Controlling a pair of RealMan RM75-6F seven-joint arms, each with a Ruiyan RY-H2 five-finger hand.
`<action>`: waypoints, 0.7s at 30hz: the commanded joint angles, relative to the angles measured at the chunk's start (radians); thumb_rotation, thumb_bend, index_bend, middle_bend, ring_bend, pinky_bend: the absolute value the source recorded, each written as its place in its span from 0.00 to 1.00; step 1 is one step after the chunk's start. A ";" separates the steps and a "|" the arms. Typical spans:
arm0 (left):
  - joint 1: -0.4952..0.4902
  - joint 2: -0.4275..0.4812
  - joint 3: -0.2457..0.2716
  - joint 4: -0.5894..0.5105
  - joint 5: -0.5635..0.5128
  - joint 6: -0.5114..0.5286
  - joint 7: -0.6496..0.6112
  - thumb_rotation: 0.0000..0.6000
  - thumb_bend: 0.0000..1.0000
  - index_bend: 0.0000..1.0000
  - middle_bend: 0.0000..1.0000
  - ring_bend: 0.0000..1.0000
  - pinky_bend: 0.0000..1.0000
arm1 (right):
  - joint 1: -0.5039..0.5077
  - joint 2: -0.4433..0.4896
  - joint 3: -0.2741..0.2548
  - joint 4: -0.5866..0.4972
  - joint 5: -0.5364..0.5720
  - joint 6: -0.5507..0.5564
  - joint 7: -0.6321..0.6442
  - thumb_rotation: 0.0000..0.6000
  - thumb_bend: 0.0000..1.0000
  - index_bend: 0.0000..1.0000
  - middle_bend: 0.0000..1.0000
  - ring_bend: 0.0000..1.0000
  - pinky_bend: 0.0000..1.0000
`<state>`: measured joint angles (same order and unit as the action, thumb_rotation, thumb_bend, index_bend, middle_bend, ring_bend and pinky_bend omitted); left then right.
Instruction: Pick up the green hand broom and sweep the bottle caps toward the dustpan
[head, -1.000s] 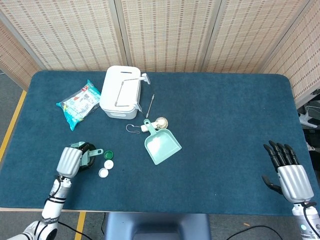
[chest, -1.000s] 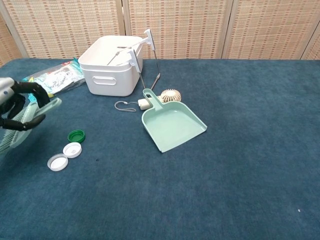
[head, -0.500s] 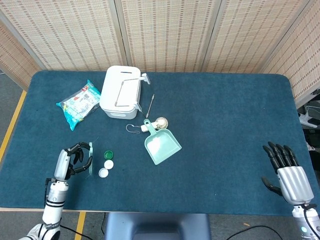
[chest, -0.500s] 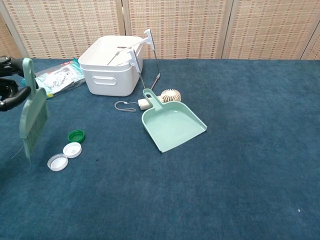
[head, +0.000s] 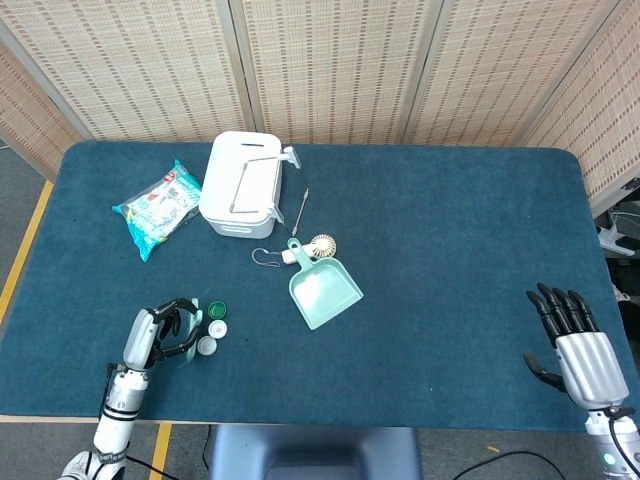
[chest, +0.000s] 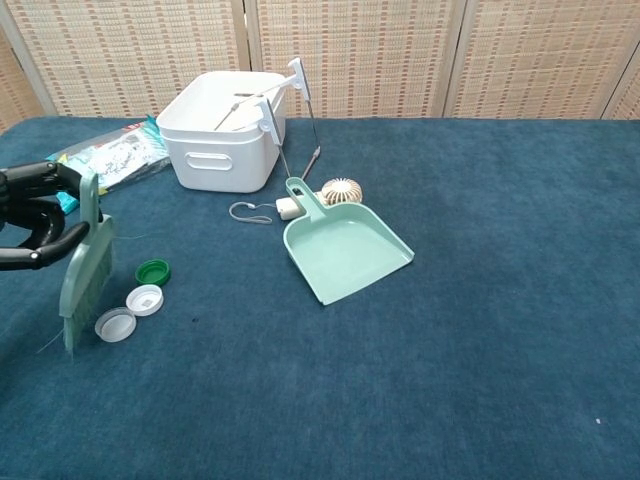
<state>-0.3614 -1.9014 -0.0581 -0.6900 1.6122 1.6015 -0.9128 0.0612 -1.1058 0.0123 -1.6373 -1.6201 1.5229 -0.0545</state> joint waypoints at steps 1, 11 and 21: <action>-0.004 -0.011 0.002 0.011 -0.003 -0.010 -0.010 1.00 0.72 0.76 0.88 0.74 0.91 | 0.000 0.000 0.000 0.000 -0.001 0.001 0.001 1.00 0.20 0.00 0.00 0.00 0.00; -0.036 -0.042 0.019 0.003 0.017 -0.028 -0.031 1.00 0.72 0.76 0.88 0.74 0.91 | -0.001 -0.001 0.000 0.001 0.000 0.001 0.002 1.00 0.20 0.00 0.00 0.00 0.00; -0.115 -0.095 0.022 -0.046 0.049 -0.064 0.000 1.00 0.72 0.76 0.88 0.74 0.91 | -0.002 0.003 0.003 0.000 0.002 0.005 0.012 1.00 0.20 0.00 0.00 0.00 0.00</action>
<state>-0.4683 -1.9892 -0.0356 -0.7287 1.6572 1.5441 -0.9165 0.0592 -1.1033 0.0143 -1.6371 -1.6186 1.5268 -0.0435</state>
